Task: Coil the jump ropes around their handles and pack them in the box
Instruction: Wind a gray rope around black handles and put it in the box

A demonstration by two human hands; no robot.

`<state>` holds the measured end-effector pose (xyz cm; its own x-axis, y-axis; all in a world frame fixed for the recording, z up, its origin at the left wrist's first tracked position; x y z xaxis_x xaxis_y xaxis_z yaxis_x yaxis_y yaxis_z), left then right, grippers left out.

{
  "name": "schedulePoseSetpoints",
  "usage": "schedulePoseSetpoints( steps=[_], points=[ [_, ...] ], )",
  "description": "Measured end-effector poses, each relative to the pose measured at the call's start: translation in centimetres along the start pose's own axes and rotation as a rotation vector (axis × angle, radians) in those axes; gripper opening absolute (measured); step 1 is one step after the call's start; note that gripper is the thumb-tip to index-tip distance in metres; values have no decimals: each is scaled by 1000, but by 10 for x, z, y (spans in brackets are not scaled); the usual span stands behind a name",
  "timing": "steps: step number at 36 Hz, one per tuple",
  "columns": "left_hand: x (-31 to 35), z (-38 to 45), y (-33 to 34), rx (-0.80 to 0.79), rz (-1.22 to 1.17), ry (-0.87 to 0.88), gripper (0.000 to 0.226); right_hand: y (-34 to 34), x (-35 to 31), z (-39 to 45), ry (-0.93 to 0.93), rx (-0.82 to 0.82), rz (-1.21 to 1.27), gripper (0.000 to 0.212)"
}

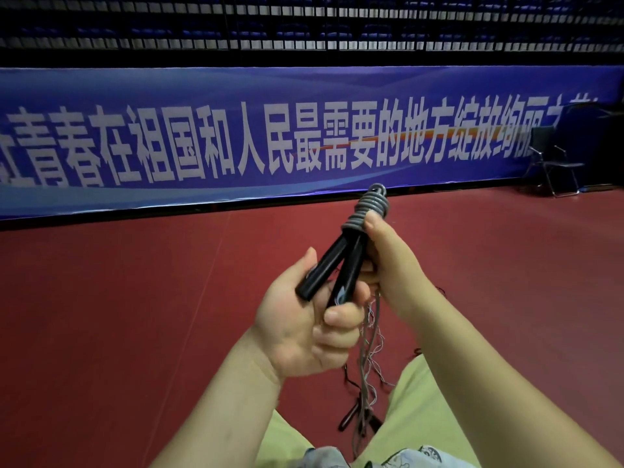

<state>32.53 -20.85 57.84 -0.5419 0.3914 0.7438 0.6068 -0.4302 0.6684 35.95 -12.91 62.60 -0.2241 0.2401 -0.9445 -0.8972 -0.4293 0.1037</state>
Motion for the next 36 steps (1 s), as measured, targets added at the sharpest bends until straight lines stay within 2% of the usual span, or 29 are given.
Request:
schedulePoseSetpoints(
  steps=[2, 4, 7, 11, 14, 19, 24, 26, 29, 31, 33, 35, 36],
  points=[
    [8, -2, -5, 93, 27, 11, 66, 5, -2, 0, -35, -133, -109, 54],
    [11, -2, -16, 275, 76, 39, 62, 7, 1, -3, -22, -233, -195, 59],
    [15, -7, -34, 537, 219, 118, 65, 0, 9, -1, -3, -233, -302, 55],
    [29, -18, -47, 836, 686, 243, 65, -8, 25, -2, 21, -172, -397, 40],
    [36, -22, -44, 954, 833, 292, 59, -13, 33, -3, 42, -125, -390, 42],
    [48, -29, -52, 1069, 1259, 287, 69, -12, 40, -7, 79, -66, -349, 47],
    [61, -36, -41, 1236, 1740, 270, 53, -10, 52, -11, 199, -38, -268, 52],
    [58, -35, -36, 1256, 1835, 295, 45, -10, 54, -13, 261, -24, -182, 58],
    [56, -32, -32, 1220, 1815, 356, 34, -13, 51, -11, 261, 43, -126, 57],
    [53, -29, -39, 1146, 1654, 351, 33, -15, 48, -10, 240, 81, -78, 49],
    [50, -25, -42, 1026, 1423, 357, 42, -16, 46, -10, 234, 100, -8, 44],
    [40, -21, -39, 883, 1049, 371, 53, -17, 44, -11, 228, 115, 70, 43],
    [30, -16, -40, 799, 830, 321, 56, -17, 42, -12, 214, 123, 96, 42]
  ],
)
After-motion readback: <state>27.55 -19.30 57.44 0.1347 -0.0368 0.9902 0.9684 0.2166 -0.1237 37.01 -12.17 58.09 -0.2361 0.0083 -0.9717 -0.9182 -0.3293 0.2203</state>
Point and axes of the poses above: each hand's wrist, its own z-axis towards the middle knuckle, its own y-axis out of the palm, x = y × z, the point moved 8 cm from there along z, towards the middle knuckle, and after that the axes turned 11 degrees about x, right-handed, at the moved point
